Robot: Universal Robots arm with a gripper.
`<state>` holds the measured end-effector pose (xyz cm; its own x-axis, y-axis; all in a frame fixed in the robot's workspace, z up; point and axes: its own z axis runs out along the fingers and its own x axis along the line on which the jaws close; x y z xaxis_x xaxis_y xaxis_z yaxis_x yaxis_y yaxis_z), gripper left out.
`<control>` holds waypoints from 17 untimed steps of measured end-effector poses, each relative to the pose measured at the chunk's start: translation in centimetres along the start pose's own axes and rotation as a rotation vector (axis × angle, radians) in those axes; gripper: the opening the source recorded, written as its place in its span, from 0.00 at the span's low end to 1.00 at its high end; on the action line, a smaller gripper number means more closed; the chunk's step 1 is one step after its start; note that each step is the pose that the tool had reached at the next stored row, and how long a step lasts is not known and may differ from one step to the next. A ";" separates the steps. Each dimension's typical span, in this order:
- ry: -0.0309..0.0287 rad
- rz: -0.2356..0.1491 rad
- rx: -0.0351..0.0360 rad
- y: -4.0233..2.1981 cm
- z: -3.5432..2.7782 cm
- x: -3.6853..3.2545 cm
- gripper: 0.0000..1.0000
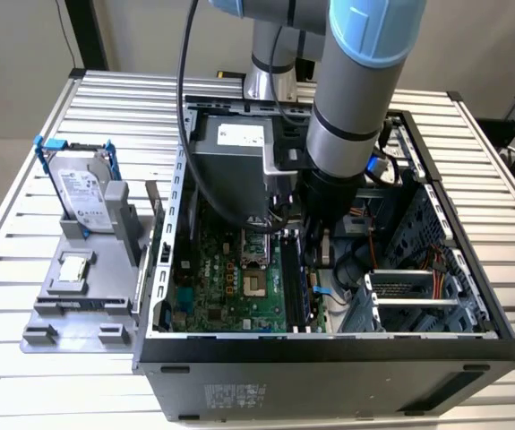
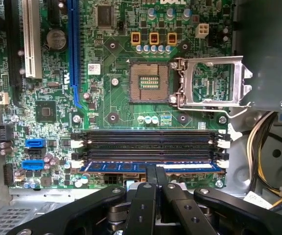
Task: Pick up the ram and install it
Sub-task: 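Press down the ram until it locks into place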
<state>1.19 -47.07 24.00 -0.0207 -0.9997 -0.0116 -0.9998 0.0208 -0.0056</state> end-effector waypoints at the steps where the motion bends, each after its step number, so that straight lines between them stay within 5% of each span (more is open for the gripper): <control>1: 0.0001 0.000 0.0000 0.00 0.16 0.01 0.00; 9: 0.0007 0.000 -0.0002 0.01 1.57 0.03 0.00; 17: 0.0006 0.000 -0.0002 0.01 2.09 0.04 0.00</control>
<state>1.19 -47.09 21.90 -0.0206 -0.9997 -0.0109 -0.9998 0.0207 -0.0054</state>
